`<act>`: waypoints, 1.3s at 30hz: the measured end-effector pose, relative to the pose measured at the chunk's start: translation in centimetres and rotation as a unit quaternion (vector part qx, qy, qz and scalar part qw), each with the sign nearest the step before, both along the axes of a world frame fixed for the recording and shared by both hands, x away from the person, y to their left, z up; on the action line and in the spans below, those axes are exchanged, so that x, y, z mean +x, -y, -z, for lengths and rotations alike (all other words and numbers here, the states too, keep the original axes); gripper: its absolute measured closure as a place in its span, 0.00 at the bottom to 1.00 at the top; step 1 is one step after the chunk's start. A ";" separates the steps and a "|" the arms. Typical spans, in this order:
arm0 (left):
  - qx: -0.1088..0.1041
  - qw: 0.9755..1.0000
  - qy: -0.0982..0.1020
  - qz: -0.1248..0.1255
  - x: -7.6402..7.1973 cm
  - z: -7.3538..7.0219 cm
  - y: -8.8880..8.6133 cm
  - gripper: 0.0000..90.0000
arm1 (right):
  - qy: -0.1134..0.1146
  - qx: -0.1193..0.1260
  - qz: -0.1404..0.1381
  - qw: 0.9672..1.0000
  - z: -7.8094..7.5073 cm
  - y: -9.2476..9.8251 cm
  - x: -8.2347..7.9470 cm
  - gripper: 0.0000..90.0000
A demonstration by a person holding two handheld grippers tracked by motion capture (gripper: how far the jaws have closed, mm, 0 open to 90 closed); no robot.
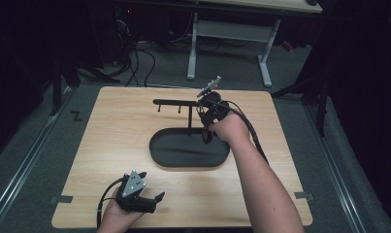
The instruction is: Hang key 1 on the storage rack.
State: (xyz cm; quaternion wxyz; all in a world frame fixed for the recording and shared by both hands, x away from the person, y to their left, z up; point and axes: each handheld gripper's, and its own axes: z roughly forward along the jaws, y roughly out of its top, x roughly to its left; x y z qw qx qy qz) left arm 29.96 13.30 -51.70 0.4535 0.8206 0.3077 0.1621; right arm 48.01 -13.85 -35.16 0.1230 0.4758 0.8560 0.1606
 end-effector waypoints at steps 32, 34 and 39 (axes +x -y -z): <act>0.015 1.000 -0.001 0.009 -0.2 0.3 0.7 0.07 | 0.011 0.025 0.012 1.000 1.0 4.1 -5.5 0.71; 0.015 1.000 -0.001 0.009 -0.2 0.3 0.8 0.07 | 0.009 0.028 0.013 0.999 1.6 4.8 -6.4 0.70; 0.018 1.000 -0.001 0.012 -0.3 0.4 1.0 0.07 | 0.003 0.042 0.016 0.999 3.4 6.6 -8.5 0.66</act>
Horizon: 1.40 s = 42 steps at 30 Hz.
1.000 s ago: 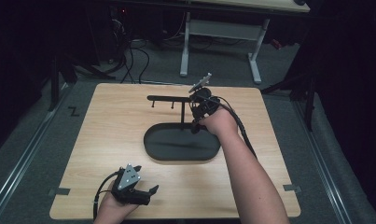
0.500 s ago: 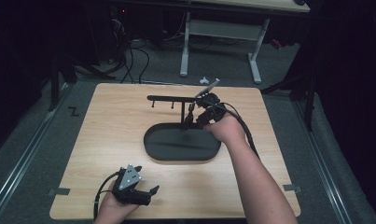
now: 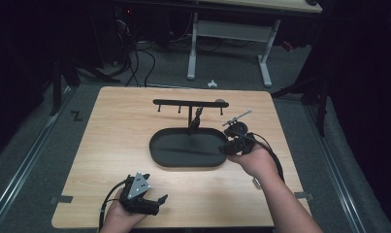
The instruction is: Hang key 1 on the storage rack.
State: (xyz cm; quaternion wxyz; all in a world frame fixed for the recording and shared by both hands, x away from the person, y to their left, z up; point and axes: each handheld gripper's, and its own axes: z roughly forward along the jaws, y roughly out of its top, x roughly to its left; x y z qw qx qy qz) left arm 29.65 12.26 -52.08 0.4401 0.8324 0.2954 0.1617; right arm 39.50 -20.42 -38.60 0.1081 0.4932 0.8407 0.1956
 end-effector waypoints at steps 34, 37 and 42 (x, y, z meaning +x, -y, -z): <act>0.011 1.000 -0.003 0.000 -0.1 0.3 0.2 0.08 | -0.012 0.004 0.045 0.999 7.3 7.4 -4.6 0.52; 0.008 1.000 -0.002 -0.001 -0.2 0.2 0.1 0.08 | -0.008 -0.001 0.054 0.998 7.1 8.2 -4.4 0.52; 0.007 1.000 0.000 -0.002 -0.2 0.1 0.1 0.08 | -0.007 -0.005 0.081 0.997 6.4 9.8 -3.8 0.53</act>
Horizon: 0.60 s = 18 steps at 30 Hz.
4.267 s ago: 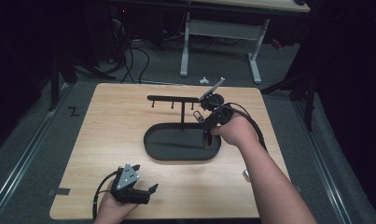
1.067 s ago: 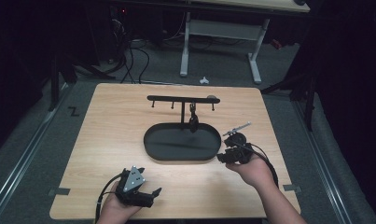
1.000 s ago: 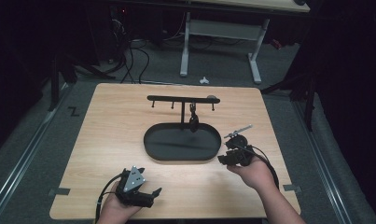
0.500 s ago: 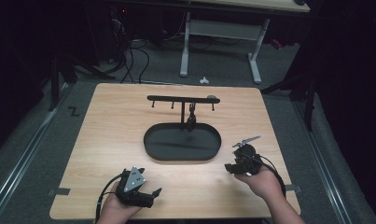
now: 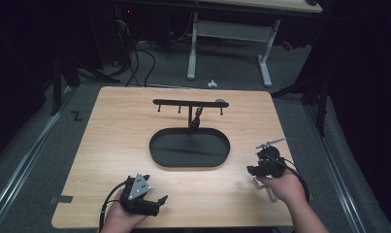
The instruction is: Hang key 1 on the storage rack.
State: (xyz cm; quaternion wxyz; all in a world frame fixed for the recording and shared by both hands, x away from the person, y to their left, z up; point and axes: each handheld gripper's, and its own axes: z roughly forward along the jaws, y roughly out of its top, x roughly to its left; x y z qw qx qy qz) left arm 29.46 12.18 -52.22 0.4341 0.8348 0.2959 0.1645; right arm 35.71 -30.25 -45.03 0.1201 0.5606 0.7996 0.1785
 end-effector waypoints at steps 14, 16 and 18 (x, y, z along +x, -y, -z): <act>-0.001 1.000 0.001 -0.001 0.1 0.0 -0.2 0.08 | -0.046 0.017 0.086 0.995 2.4 4.1 2.5 0.67; 0.000 1.000 0.001 -0.001 0.2 -0.1 -0.3 0.08 | -0.049 0.027 0.097 0.994 2.8 4.4 2.7 0.68; -0.002 1.000 0.000 -0.002 0.2 -0.1 -0.3 0.08 | -0.050 0.035 0.103 0.993 3.1 4.6 2.7 0.69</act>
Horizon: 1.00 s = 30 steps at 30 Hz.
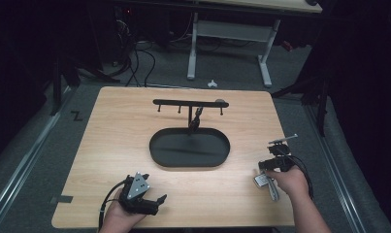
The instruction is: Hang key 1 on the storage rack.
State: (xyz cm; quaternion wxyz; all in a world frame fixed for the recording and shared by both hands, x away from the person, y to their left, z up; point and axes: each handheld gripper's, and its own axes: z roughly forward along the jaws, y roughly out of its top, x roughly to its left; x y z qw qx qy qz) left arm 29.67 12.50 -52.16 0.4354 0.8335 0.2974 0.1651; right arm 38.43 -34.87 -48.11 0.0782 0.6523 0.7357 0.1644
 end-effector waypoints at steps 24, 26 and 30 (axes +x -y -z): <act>0.005 1.000 -0.001 0.004 -0.1 0.1 0.2 0.08 | -0.011 0.000 0.002 1.000 1.1 0.4 -0.3 0.88; 0.005 1.000 -0.001 0.004 -0.1 0.1 0.2 0.08 | -0.011 -0.012 -0.011 1.000 1.1 0.2 -0.3 0.88; 0.007 1.000 0.000 0.005 -0.1 0.1 0.2 0.08 | -0.007 -0.024 -0.028 0.999 1.1 -0.2 -0.3 0.92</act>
